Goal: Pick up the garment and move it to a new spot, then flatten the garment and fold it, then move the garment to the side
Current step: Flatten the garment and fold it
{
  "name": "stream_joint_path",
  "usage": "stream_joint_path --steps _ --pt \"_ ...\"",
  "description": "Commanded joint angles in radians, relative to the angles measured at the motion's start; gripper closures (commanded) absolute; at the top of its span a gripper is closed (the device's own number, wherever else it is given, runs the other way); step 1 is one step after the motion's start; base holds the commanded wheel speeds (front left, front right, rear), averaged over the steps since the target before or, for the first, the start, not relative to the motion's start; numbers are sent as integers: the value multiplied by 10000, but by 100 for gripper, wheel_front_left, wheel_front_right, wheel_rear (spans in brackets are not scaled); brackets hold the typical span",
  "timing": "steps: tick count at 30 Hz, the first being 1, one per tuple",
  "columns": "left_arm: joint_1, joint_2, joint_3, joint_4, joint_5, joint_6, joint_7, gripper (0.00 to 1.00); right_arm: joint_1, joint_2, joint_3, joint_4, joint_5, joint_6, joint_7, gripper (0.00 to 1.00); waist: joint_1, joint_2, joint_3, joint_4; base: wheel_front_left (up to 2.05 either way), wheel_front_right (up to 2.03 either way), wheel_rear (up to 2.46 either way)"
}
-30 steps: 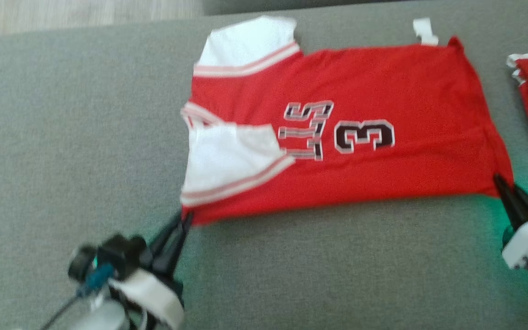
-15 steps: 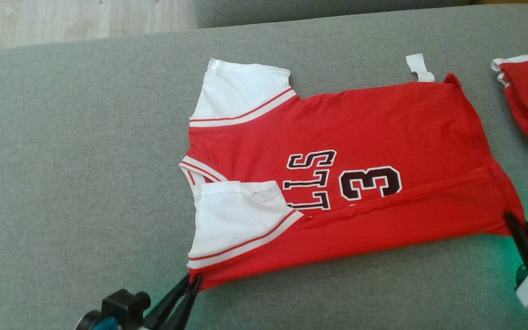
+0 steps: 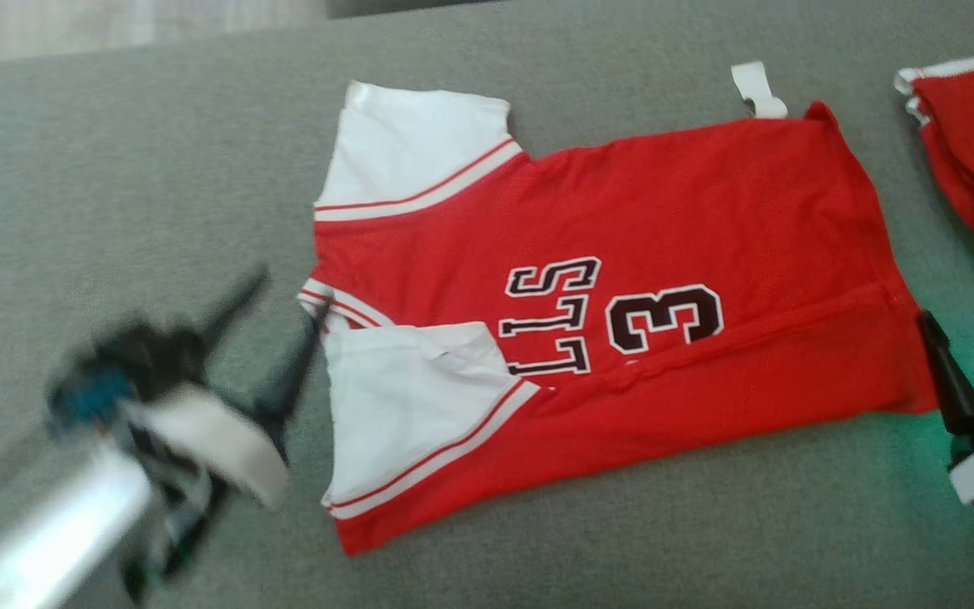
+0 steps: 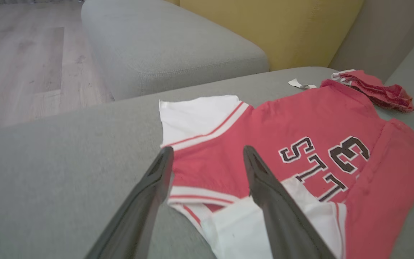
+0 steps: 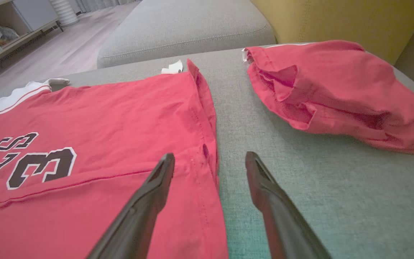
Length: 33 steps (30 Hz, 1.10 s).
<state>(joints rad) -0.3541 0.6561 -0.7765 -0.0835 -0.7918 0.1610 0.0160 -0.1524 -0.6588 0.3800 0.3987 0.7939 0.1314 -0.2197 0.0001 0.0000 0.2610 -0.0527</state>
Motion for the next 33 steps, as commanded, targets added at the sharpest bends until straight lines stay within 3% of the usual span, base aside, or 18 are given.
stream_joint_path --steps 1,7,14,21,33 --pt "-927 534 546 -147 97 -156 239 0 -61 -231 -64 -336 -174 -7 2 0 -1 0 230 -213 0 0 0" --pt "-3743 680 866 1194 -839 -1357 2680 0 -346 229 -420 -1211 -673 -7 367 0 -1 0 1004 -790 0 0 0" --pt "-7008 567 835 3748 -1028 -2222 5137 0 -853 752 -455 -1868 -1072 -7 631 0 -1 0 2077 -1670 0 0 0" --pt "-8269 609 416 5062 -738 -2534 6304 0 -1105 1091 -403 -1916 -1209 -7 601 0 -1 0 2592 -2224 0 0 0" --pt "-8681 771 -261 6270 -488 -2812 6870 0 -1470 1393 -92 -1538 -1128 -7 330 0 -1 0 2989 -2763 0 0 0"
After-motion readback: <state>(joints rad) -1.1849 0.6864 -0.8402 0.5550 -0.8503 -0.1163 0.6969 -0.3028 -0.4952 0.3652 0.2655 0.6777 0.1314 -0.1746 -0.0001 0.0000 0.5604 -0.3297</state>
